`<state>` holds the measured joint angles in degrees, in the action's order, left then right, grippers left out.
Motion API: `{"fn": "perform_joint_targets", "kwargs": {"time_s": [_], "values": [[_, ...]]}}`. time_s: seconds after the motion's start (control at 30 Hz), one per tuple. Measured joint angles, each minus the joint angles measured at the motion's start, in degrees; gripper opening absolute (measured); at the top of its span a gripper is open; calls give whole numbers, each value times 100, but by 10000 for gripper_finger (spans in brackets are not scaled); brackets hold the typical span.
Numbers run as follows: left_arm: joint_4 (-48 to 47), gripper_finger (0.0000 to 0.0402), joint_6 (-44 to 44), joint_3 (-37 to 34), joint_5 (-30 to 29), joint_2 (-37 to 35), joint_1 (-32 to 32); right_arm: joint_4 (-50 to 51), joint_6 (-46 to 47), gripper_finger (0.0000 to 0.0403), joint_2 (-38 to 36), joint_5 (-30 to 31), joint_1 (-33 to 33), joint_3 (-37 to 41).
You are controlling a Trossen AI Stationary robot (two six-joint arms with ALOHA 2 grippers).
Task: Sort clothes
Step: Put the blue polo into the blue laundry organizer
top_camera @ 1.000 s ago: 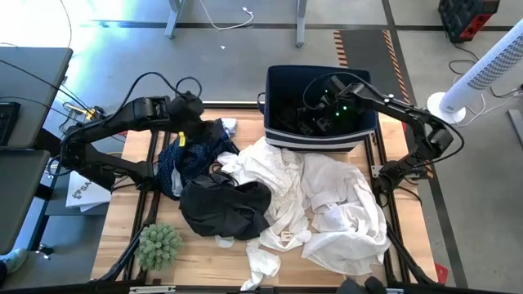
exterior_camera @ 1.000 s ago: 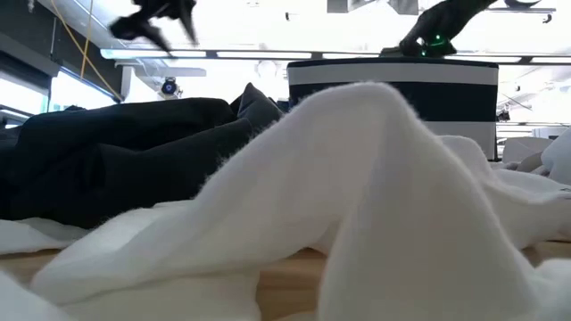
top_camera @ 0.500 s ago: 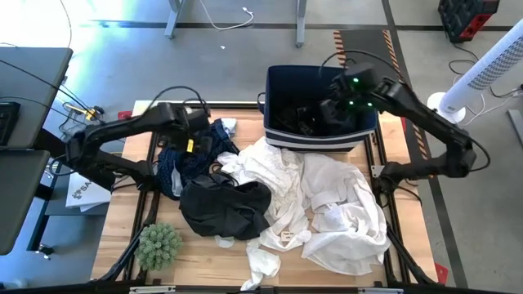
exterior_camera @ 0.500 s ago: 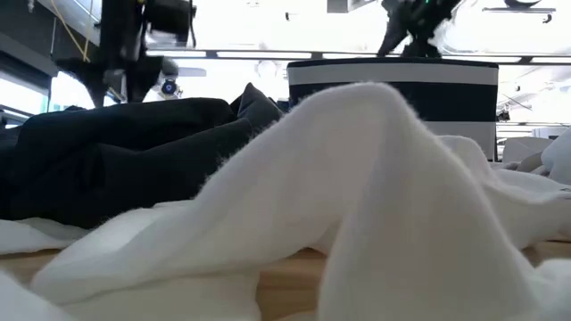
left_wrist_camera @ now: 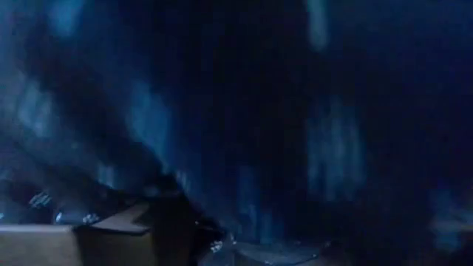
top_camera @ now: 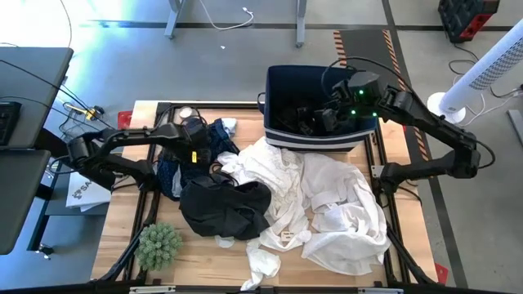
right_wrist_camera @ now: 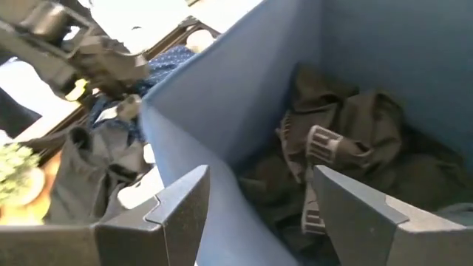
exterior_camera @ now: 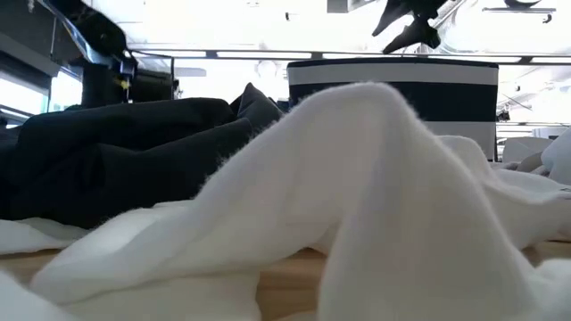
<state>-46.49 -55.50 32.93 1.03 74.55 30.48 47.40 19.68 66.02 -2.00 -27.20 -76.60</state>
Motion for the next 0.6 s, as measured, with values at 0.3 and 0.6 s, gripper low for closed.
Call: {"fn": "perform_joint_targets", "kwargs": {"time_s": [0.3,0.6], "values": [[-143,24,914,331,193,-15,-44,-213,100,236,0,42,535,1],[-1406,23,2116,2852,-626,-596,-262,-1673,-416,236,0,-465,706,2]]}}
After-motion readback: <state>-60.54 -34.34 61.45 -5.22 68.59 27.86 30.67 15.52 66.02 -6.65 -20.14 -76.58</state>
